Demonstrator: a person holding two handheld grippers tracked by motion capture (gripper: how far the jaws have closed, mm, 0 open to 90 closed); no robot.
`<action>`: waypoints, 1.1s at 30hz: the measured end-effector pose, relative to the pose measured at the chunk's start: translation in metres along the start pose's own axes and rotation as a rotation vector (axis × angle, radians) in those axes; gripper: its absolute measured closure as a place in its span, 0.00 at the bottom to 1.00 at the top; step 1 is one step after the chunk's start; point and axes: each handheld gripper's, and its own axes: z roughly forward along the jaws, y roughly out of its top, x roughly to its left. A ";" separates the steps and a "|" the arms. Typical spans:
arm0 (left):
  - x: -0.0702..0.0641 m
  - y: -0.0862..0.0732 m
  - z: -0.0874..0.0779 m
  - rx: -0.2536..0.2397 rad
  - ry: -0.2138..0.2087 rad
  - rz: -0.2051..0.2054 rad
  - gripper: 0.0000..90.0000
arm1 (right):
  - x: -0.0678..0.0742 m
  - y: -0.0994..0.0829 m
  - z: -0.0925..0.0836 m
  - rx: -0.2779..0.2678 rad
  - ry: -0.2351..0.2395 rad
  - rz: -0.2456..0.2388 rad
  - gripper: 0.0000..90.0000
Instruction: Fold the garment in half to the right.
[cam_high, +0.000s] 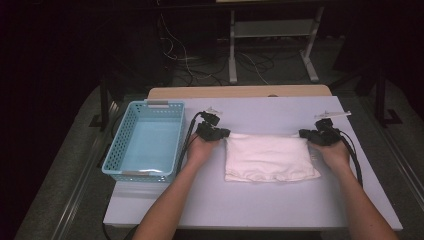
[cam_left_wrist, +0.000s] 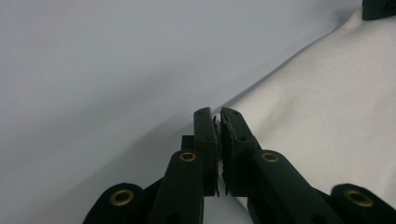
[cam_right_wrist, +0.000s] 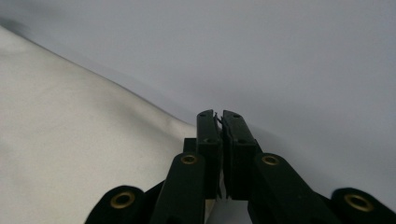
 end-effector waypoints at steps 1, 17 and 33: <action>0.000 0.000 0.000 -0.004 0.003 -0.003 0.90 | 0.000 0.000 -0.001 -0.005 0.001 0.008 0.93; -0.019 -0.009 -0.022 -0.025 -0.015 0.012 0.35 | 0.012 0.010 -0.017 -0.056 0.026 0.009 0.47; -0.051 -0.033 -0.050 -0.019 -0.041 0.091 0.26 | 0.033 0.015 -0.018 -0.028 0.092 -0.042 0.34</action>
